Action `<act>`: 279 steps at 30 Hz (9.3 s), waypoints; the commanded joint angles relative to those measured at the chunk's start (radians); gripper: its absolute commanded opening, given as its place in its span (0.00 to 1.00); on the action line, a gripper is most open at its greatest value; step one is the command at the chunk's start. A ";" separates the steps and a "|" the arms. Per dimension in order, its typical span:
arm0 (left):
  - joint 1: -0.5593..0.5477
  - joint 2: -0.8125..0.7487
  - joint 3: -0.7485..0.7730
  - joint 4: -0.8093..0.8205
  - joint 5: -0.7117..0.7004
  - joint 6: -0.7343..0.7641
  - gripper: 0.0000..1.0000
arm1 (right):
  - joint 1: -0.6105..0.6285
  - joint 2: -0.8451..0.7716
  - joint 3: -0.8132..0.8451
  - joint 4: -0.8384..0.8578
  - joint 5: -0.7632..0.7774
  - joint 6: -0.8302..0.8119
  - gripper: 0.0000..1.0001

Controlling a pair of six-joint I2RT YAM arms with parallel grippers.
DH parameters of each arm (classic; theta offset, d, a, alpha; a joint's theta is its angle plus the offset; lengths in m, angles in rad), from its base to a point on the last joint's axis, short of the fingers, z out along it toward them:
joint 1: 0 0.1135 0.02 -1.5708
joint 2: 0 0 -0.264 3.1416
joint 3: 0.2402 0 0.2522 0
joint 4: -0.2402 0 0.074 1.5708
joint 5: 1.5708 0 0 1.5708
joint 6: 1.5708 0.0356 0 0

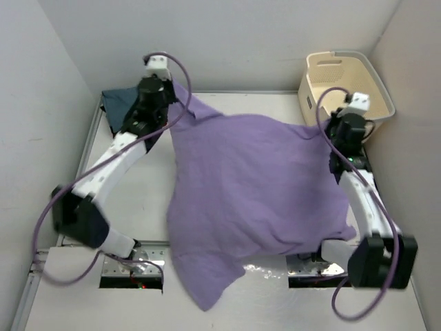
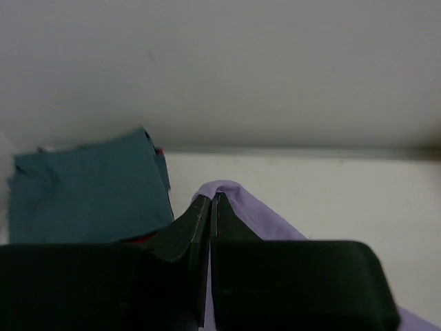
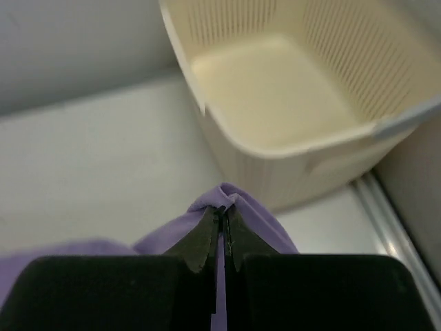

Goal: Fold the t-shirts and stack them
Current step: Flatten out the tshirt, then fold the flattened tshirt in 1/3 of the way, then grap the side of the flattened tshirt closest away from the robot with both arms

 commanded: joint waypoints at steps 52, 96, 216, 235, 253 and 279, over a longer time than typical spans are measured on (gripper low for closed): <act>0.265 0.107 -0.217 -0.356 0.360 -0.459 0.00 | 0.027 0.339 -0.077 -0.024 0.078 0.004 0.00; 0.161 0.277 -0.134 -0.417 0.397 -0.560 1.00 | 0.027 0.337 -0.126 -0.183 -0.054 0.105 0.99; -0.106 -0.048 -0.808 -0.692 0.543 -0.715 0.00 | 0.104 -0.031 -0.491 -0.657 0.040 0.355 0.60; -0.105 -0.079 -0.641 -0.680 0.561 -0.660 0.00 | 0.076 -0.080 -0.598 -0.568 -0.063 0.389 0.00; -0.105 -0.070 -0.712 -0.966 0.434 -0.777 0.40 | 0.073 -0.034 -0.509 -0.577 -0.081 0.294 0.00; -0.106 -0.008 -0.650 -0.798 0.504 -0.708 0.00 | 0.073 -0.045 -0.505 -0.566 -0.095 0.255 0.00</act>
